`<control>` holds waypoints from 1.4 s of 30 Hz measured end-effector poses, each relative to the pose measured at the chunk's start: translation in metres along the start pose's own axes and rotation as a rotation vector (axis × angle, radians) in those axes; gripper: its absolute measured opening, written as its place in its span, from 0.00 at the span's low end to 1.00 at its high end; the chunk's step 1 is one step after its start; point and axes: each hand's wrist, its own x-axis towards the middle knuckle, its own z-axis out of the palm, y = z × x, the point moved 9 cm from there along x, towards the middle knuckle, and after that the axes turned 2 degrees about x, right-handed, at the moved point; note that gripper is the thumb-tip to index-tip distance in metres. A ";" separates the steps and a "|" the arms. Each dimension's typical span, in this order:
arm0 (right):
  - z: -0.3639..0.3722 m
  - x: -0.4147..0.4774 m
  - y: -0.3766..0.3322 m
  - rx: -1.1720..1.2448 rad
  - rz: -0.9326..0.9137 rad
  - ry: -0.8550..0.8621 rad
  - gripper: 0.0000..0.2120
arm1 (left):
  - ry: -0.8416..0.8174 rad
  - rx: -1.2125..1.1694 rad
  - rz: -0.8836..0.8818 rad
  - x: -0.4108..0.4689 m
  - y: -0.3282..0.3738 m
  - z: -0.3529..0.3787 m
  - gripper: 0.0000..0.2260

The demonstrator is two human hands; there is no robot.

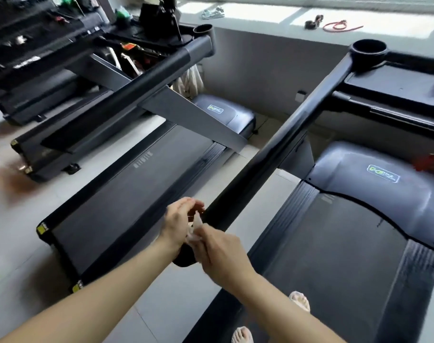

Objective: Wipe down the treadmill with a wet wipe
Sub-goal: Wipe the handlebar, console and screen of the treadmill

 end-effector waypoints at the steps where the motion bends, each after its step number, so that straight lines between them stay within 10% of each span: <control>1: -0.015 0.010 0.018 -0.016 0.073 0.073 0.07 | -0.013 0.029 0.019 0.001 0.000 0.001 0.16; 7: -0.076 0.038 0.091 -0.082 0.354 0.493 0.11 | -0.017 0.108 0.094 -0.006 0.011 0.007 0.19; 16: 0.024 -0.037 -0.008 0.190 0.016 0.221 0.05 | 0.004 0.091 0.086 -0.004 0.006 0.006 0.19; 23: -0.035 0.000 0.135 0.428 0.644 0.644 0.05 | -0.036 0.276 0.182 -0.010 0.012 0.013 0.16; 31: 0.039 -0.050 0.042 0.630 0.463 0.256 0.07 | 0.005 0.578 0.311 -0.015 0.023 0.022 0.09; 38: -0.041 0.019 0.195 0.848 0.852 0.832 0.02 | 0.007 0.657 0.331 -0.013 0.021 0.024 0.10; 42: 0.001 -0.010 0.161 0.847 0.991 0.823 0.04 | -0.005 0.652 0.324 -0.012 0.022 0.025 0.10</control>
